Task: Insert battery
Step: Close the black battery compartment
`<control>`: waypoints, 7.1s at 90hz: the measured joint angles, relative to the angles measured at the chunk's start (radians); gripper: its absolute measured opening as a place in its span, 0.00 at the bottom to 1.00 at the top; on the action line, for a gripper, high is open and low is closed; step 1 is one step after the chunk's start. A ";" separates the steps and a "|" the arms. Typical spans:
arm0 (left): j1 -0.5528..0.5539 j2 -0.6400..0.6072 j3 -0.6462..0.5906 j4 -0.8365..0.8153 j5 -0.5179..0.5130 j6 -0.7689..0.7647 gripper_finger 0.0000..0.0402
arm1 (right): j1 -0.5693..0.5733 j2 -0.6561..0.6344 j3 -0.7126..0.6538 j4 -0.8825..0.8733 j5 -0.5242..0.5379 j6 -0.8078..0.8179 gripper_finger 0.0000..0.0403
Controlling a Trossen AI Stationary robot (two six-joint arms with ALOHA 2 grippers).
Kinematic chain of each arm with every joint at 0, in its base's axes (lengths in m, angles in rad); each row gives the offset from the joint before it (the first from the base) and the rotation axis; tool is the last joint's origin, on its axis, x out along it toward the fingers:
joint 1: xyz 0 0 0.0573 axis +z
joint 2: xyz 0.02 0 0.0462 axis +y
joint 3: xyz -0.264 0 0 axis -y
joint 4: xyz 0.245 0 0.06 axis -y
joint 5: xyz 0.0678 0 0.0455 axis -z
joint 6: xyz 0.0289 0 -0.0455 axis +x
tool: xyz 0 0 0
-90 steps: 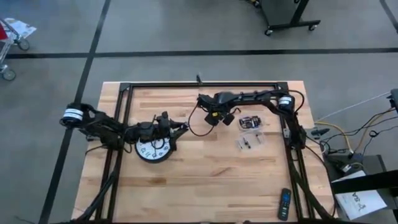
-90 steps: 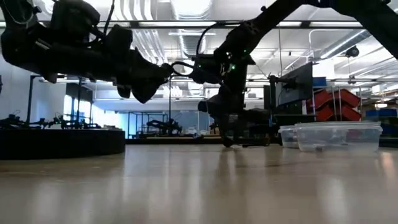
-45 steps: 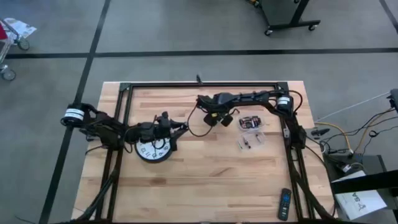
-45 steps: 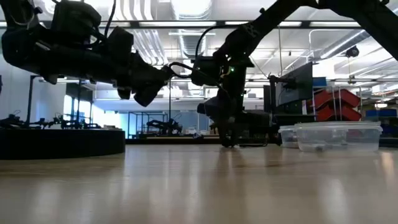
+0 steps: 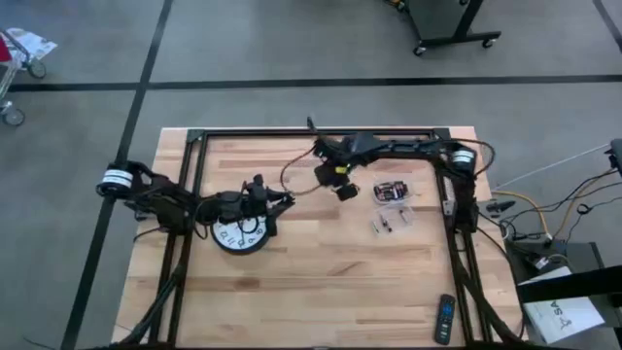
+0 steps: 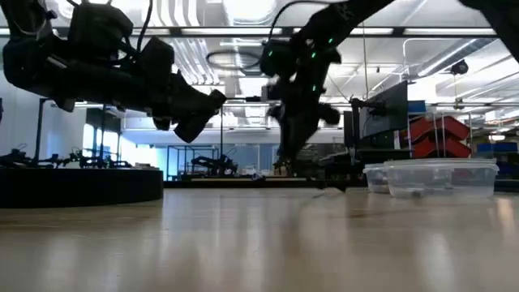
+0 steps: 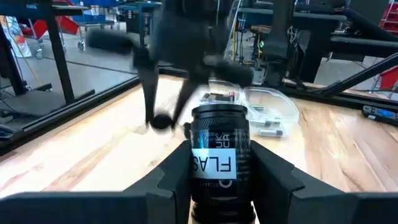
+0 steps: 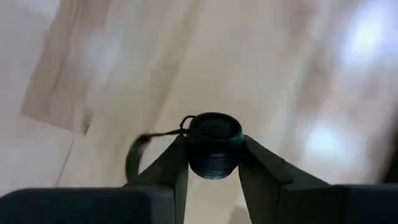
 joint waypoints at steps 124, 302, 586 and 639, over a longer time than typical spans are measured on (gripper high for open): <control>-0.056 0.483 0.451 0.038 0.222 0.005 0.28 | 0.412 -0.411 -0.569 0.557 0.176 0.497 0.22; -0.122 0.682 0.452 0.240 0.132 0.027 0.31 | 0.449 -0.230 -0.941 1.588 0.083 0.723 0.23; -0.131 0.683 0.447 0.209 0.103 -0.002 0.31 | 0.478 -0.366 -0.938 1.413 0.152 0.688 0.45; -0.131 0.683 0.446 0.194 0.103 -0.005 0.31 | 0.478 -0.364 -0.681 0.865 0.147 0.675 0.45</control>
